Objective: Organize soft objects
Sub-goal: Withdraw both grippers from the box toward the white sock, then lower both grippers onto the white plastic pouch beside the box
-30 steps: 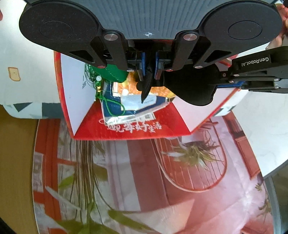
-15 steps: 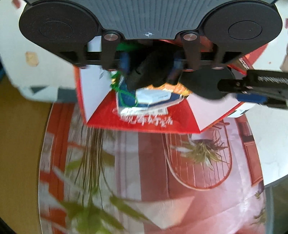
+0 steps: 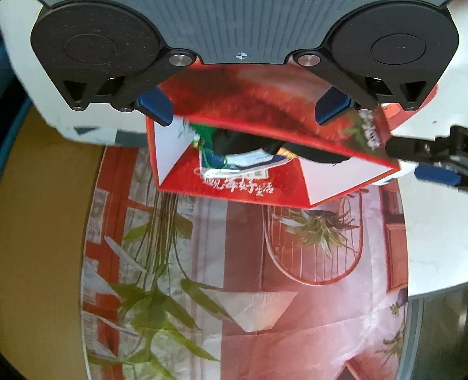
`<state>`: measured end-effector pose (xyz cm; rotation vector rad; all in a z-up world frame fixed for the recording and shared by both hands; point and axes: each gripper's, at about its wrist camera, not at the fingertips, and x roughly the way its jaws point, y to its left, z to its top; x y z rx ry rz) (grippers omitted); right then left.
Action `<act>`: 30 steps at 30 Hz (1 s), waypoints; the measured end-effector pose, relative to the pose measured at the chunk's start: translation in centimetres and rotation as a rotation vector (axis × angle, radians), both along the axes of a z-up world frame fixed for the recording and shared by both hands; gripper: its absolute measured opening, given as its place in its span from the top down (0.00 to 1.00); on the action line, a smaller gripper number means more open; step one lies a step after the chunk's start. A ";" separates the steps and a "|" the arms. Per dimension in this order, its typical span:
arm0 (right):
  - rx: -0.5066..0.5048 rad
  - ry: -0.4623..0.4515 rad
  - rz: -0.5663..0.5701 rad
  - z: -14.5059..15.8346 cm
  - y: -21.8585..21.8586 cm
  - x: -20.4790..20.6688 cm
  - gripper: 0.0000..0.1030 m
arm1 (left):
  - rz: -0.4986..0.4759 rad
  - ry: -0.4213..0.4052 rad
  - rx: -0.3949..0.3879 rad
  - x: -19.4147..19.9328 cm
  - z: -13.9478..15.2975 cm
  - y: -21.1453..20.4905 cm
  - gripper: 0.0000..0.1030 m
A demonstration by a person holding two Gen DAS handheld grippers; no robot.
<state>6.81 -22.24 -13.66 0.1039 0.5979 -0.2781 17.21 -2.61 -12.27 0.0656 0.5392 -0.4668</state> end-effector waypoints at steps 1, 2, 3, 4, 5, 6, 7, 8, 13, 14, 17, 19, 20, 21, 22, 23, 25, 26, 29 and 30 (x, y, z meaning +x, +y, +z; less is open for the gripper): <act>0.009 -0.015 -0.013 -0.1 0.2 -0.6 0.00 | 0.004 0.012 -0.009 -0.5 -0.6 0.3 0.08; 0.021 -0.037 -0.023 -0.2 0.6 -1.4 0.00 | 0.008 0.021 -0.014 -0.8 -1.1 0.5 0.08; 0.030 -0.046 -0.023 -0.3 0.8 -1.9 0.00 | 0.012 0.032 -0.016 -1.1 -1.5 0.7 0.08; 0.037 -0.046 -0.026 -0.6 1.0 -2.3 0.00 | 0.018 0.042 -0.015 -1.3 -2.1 0.9 0.08; 0.045 -0.037 -0.031 -1.0 1.2 -2.7 0.00 | 0.023 0.052 -0.013 -1.5 -2.6 1.0 0.08; 0.056 -0.020 -0.037 -1.7 1.4 -3.1 0.00 | 0.027 0.058 -0.008 -1.8 -3.1 1.1 0.08; 0.063 -0.008 -0.041 -2.2 1.5 -3.3 0.00 | 0.033 0.062 -0.001 -2.1 -3.7 1.3 0.08; 0.076 0.012 -0.049 -3.1 1.6 -3.6 0.00 | 0.039 0.069 0.007 -2.4 -4.3 1.4 0.08; 0.136 0.079 -0.083 -6.4 2.4 -4.9 0.00 | 0.060 0.124 0.038 -3.1 -7.0 1.9 0.08; 0.143 0.085 -0.085 -6.9 2.6 -5.1 0.00 | 0.063 0.135 0.042 -3.1 -7.4 2.0 0.08; 0.143 0.100 -0.075 -7.8 2.9 -5.3 0.00 | 0.076 0.165 0.063 -3.3 -8.7 2.2 0.08; 0.130 0.097 -0.058 -7.8 3.2 -5.3 0.00 | 0.088 0.175 0.071 -3.3 -9.2 2.3 0.08; 0.133 0.102 -0.047 -7.9 3.3 -5.3 0.00 | 0.094 0.179 0.070 -3.3 -9.4 2.4 0.07; 0.137 0.114 -0.033 -8.0 3.2 -4.9 0.00 | 0.100 0.181 0.068 -3.4 -9.5 2.5 0.07; 0.141 0.125 -0.022 -8.1 3.2 -4.7 0.00 | 0.104 0.182 0.065 -3.4 -9.7 2.6 0.07; 0.137 0.127 -0.015 -8.1 3.4 -4.6 0.00 | 0.106 0.183 0.064 -3.4 -9.8 2.7 0.07; 0.138 0.127 -0.006 -8.2 3.4 -4.6 0.00 | 0.108 0.186 0.064 -3.5 -10.0 2.7 0.07; 0.146 0.134 -0.001 -8.3 3.4 -4.5 0.00 | 0.110 0.189 0.065 -3.5 -10.1 2.7 0.06; 0.183 0.165 0.000 -8.7 2.9 -4.1 0.00 | 0.119 0.205 0.065 -3.4 -10.5 2.7 0.06; 0.200 0.174 -0.005 -8.8 2.7 -4.0 0.00 | 0.121 0.211 0.064 -3.4 -10.6 2.8 0.06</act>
